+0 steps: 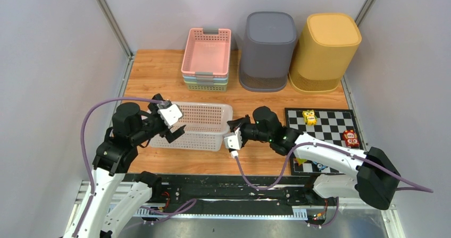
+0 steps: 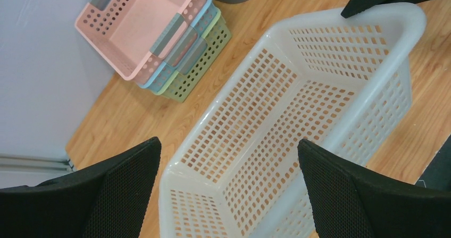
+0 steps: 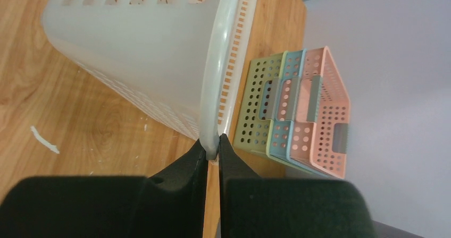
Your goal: Turn the large container upside down
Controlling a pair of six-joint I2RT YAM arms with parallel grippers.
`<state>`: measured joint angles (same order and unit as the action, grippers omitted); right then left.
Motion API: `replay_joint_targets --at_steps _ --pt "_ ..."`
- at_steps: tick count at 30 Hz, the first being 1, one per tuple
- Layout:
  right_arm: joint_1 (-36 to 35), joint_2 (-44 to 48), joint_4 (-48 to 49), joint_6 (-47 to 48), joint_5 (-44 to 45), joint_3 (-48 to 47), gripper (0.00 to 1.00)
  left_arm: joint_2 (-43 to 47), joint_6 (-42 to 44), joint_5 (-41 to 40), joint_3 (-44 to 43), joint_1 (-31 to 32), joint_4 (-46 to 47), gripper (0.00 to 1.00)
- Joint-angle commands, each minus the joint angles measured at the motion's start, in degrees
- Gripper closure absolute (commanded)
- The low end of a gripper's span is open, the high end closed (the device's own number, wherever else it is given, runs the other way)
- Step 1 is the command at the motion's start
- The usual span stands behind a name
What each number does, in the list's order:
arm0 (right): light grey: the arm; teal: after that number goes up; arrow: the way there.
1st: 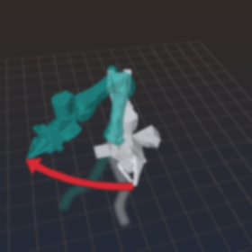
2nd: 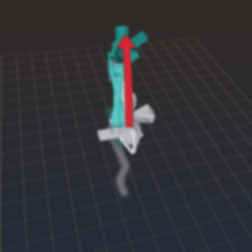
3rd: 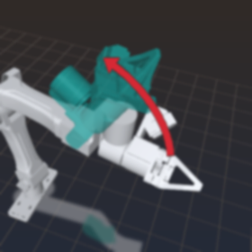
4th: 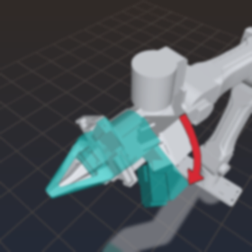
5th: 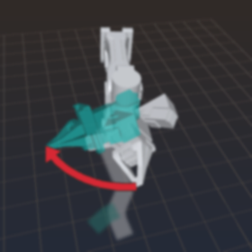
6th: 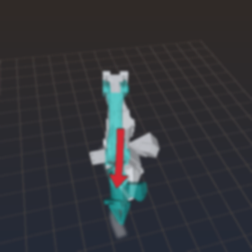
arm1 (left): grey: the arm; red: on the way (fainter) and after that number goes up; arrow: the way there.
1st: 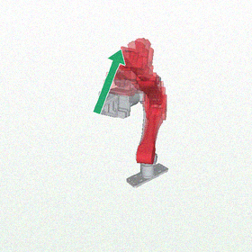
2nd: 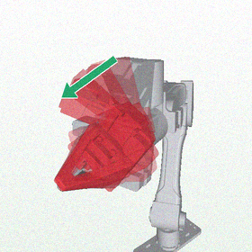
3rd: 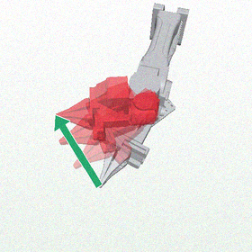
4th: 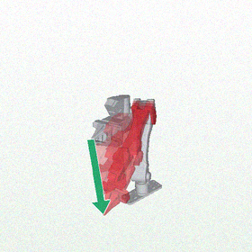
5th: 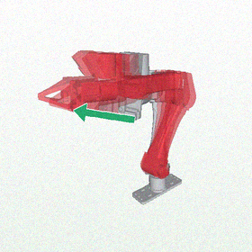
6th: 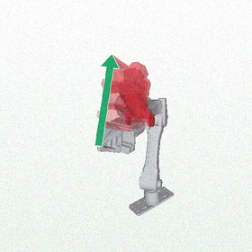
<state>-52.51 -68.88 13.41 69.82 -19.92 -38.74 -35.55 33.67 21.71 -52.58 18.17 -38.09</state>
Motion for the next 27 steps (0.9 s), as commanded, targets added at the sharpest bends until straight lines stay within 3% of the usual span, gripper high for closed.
replay_joint_targets --at_steps 1,9,27 --pt "-0.8 1.2 -13.0 -8.0 -3.1 -4.4 0.97 1.1 -0.9 2.1 0.1 -0.3 -1.2 0.0" --pt "0.0 3.0 -21.6 -11.8 -5.5 -7.1 0.97 0.9 -1.1 3.3 -1.4 -0.3 -2.4 0.0" --pt "9.0 3.2 -24.3 -28.7 -19.4 -9.0 0.97 0.9 -1.7 4.2 -1.0 -0.3 -2.9 0.0"
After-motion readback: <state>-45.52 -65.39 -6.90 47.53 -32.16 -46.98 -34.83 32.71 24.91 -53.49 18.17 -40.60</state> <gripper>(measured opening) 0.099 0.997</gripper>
